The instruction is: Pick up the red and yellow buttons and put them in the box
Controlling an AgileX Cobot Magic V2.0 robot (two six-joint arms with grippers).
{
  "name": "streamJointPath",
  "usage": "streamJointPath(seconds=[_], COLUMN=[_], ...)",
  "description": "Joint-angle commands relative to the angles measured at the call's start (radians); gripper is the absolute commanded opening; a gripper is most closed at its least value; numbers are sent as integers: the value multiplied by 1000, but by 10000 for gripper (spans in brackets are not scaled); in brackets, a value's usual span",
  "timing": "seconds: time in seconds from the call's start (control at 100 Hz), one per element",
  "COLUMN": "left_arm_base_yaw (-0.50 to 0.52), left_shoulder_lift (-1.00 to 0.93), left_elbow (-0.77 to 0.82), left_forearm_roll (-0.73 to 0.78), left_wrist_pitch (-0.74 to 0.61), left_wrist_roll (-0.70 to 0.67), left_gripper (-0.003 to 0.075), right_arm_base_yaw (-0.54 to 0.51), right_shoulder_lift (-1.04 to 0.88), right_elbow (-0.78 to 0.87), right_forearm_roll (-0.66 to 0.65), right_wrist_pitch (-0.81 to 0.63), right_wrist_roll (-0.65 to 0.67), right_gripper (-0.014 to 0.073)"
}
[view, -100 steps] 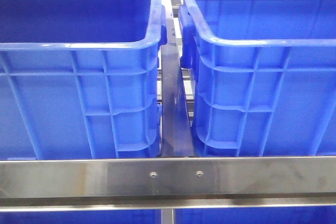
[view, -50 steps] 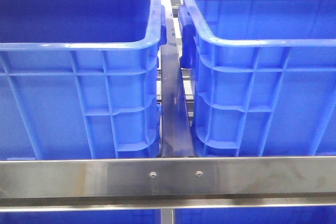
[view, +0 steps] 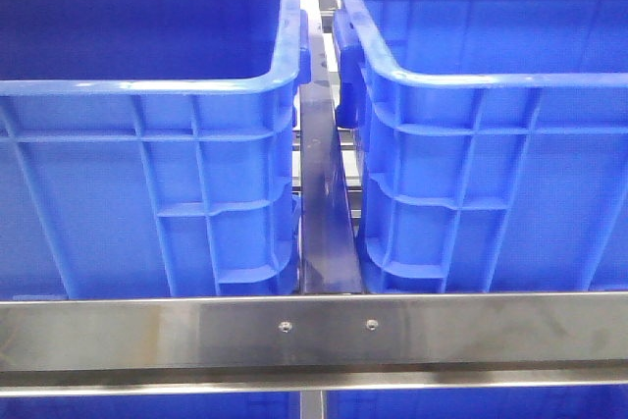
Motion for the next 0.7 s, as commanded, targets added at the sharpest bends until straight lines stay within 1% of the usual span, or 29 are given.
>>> streamJointPath(seconds=[0.0,0.1,0.15,0.19,0.22,0.27,0.29,0.34,0.37,0.41,0.43,0.48,0.5,0.69], left_arm_base_yaw=[-5,-5,-5,-5,-5,-5,-5,-5,-5,-5,-5,-5,-5,-5], left_shoulder_lift=[-26,-65,-81,-86,-94,-99,-103,-103,-103,-103,-103,-103,-103,-103], left_elbow=[14,50,56,58,58,58,58,58,58,58,58,58,58,58], left_forearm_roll=[66,64,64,64,64,64,64,64,64,64,66,70,74,110], left_wrist_pitch=[-63,-99,-103,-101,-101,-101,-101,-103,-103,-105,-107,-113,-117,-162], left_wrist_roll=[-75,-81,-81,-81,-81,-81,-81,-81,-81,-81,-81,-81,-81,-79], left_gripper=[608,585,552,509,471,377,351,244,204,113,90,-1,-22,-19], right_arm_base_yaw=[-14,-29,-40,-49,-56,-71,-77,-92,-101,-115,-122,-139,-147,-234], right_shoulder_lift=[-43,-43,-43,-43,-43,-43,-43,-43,-43,-43,-43,-43,-43,-43], right_elbow=[-34,-34,-34,-34,-34,-34,-34,-34,-34,-34,-34,-34,-34,-34], right_forearm_roll=[78,78,78,78,78,78,78,78,78,78,78,78,78,78], right_wrist_pitch=[50,51,52,52,52,52,52,52,52,52,52,52,52,49], right_wrist_roll=[-3,-3,-3,-3,-3,-3,-3,-3,-3,-3,-3,-3,-3,-3], right_gripper=[-15,-15,-15,-15,-15,-15,-15,-15,-15,-15,-15,-15,-15,-15])
